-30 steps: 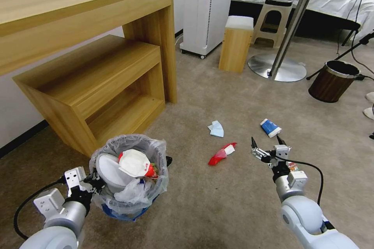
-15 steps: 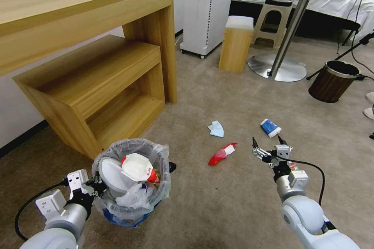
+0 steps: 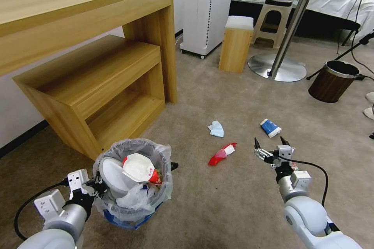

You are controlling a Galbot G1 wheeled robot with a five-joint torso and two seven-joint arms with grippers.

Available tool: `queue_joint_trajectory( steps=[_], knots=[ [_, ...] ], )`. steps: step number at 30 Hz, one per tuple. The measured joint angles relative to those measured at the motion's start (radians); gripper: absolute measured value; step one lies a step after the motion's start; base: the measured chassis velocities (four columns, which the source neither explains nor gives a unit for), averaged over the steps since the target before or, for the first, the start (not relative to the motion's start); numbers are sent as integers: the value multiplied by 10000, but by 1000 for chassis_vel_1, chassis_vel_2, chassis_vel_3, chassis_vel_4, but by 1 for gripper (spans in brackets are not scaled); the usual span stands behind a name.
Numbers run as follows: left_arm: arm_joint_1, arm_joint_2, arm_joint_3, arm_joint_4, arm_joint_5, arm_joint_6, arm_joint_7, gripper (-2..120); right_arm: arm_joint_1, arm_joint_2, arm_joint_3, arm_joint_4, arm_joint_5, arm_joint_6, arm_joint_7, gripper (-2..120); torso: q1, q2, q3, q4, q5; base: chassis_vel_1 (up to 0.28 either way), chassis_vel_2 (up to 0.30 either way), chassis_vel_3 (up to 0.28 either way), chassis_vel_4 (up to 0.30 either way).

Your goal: Pick up the trash bin and place the garbage on the floor into it.

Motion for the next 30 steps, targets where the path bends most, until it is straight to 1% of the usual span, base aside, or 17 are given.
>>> queue_joint_trajectory(
  steps=[19,30],
  knots=[
    [39,-81,35,-21,65,-6,27,1,-64,17,73,74,-14,-88,70,100,0,0,0,0,0,0,0,0,0],
    [22,-95,36,12,90,-34,49,1,-56,35,77,69,-30,-67,72,100,0,0,0,0,0,-27,22,22,-27]
  ],
)
